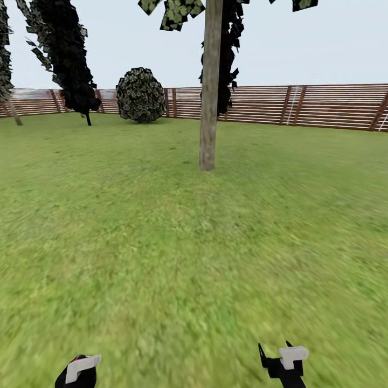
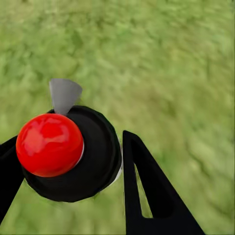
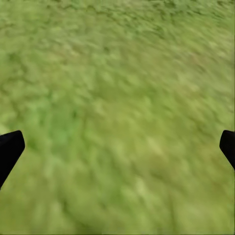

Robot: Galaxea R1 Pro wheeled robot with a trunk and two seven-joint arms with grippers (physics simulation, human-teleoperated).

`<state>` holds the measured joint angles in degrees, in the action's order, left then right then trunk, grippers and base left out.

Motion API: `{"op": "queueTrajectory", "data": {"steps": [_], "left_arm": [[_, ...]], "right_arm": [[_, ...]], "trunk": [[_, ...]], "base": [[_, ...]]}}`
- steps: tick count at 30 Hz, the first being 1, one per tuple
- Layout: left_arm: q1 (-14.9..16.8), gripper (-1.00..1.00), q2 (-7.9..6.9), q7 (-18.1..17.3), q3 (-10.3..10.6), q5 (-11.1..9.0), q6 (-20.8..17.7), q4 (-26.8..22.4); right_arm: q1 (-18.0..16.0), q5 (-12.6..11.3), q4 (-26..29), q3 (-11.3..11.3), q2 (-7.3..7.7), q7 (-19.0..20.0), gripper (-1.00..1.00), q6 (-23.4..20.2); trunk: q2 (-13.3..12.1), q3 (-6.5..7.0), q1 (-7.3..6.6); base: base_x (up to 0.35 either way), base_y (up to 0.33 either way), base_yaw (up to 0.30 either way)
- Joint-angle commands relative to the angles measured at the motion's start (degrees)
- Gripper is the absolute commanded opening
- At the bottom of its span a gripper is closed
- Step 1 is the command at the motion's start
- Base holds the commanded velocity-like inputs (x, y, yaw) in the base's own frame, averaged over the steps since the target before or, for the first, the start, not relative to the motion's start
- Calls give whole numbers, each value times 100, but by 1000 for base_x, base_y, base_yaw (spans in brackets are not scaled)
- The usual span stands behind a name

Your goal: In the garden, pick up the pesticide atomizer on the floor and spray pesticide onto both trees until each tree trunk is fully covered.

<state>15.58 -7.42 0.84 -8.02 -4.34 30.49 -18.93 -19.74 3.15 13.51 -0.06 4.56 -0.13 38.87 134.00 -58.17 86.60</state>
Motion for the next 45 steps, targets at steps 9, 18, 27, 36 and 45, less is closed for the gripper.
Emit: {"op": "queueTrajectory", "data": {"steps": [9, 18, 27, 36, 45], "left_arm": [[4, -100, -5, 4, 20, -41, 18, 4], [3, -100, -5, 4, 20, -45, 18, 4], [5, -100, 3, 4, 22, -41, 18, 4], [2, -100, 4, 4, 23, -41, 18, 4], [5, -100, 4, 4, 23, -41, 18, 4]], "right_arm": [[-4, 28, -5, -3, 1, -1, 100, 16], [-4, 28, -6, -3, 1, -2, 100, 16], [-4, 33, -6, -3, 3, 4, 100, 16], [-3, 37, -6, -3, 1, 2, 100, 16], [-3, 37, -6, -2, 1, 4, 100, 16]], "trunk": [[2, -5, 2], [2, -5, 2], [2, -5, 2], [2, -5, 2], [2, -5, 2]], "base": [[330, 0, 0], [330, 0, 0], [330, 0, -181], [330, 0, -86], [330, 0, -1]]}}
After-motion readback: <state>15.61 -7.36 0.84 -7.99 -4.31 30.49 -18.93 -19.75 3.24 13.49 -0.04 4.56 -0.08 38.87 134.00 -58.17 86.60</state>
